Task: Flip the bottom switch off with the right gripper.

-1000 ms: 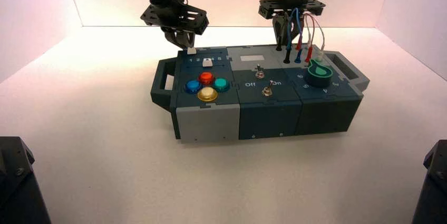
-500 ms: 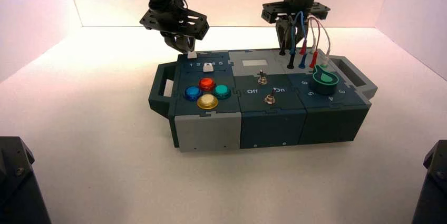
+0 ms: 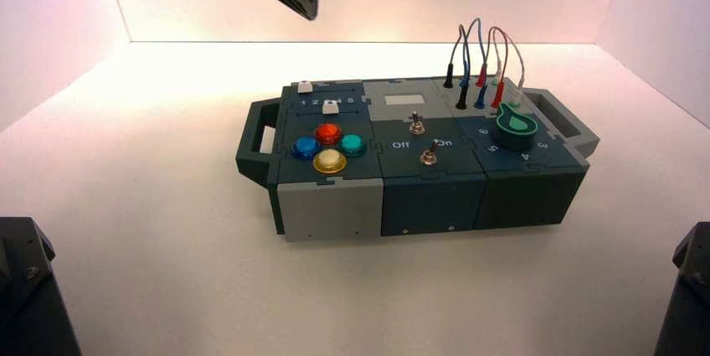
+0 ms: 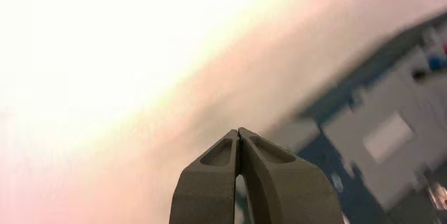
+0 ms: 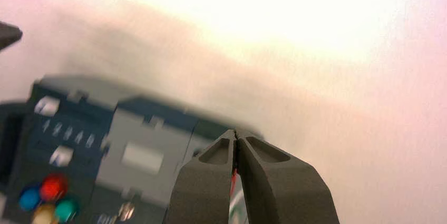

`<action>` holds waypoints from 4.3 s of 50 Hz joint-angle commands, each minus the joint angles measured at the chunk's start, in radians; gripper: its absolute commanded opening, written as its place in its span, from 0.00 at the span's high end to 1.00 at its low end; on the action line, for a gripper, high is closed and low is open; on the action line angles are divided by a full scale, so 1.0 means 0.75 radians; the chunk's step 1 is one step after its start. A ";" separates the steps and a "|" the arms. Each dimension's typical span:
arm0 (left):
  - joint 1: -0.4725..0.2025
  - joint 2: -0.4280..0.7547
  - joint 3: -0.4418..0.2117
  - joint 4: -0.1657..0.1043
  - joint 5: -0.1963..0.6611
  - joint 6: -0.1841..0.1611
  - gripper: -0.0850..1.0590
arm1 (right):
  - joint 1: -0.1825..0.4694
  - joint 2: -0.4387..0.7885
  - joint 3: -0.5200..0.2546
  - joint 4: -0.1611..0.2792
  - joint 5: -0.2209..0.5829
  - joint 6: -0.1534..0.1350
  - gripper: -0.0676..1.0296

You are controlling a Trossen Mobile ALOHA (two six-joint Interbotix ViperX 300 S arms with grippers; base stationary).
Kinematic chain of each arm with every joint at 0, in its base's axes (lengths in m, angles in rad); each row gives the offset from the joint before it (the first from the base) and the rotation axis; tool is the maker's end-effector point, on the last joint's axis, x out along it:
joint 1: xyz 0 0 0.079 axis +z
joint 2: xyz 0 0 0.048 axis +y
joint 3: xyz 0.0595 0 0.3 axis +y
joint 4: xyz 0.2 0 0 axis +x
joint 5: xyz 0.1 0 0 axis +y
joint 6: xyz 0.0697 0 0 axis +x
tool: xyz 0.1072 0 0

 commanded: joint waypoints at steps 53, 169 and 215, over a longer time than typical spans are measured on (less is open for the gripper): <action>-0.137 -0.254 0.597 -0.027 -0.143 -0.157 0.95 | 0.344 -0.472 0.661 0.143 -0.221 0.162 0.96; -0.176 -0.020 0.509 -0.025 -0.178 -0.145 0.95 | 0.511 -0.094 0.683 0.368 -0.364 0.129 0.96; -0.176 -0.278 0.597 -0.006 -0.115 -0.157 0.95 | 0.589 -0.595 0.875 0.409 -0.194 0.143 0.96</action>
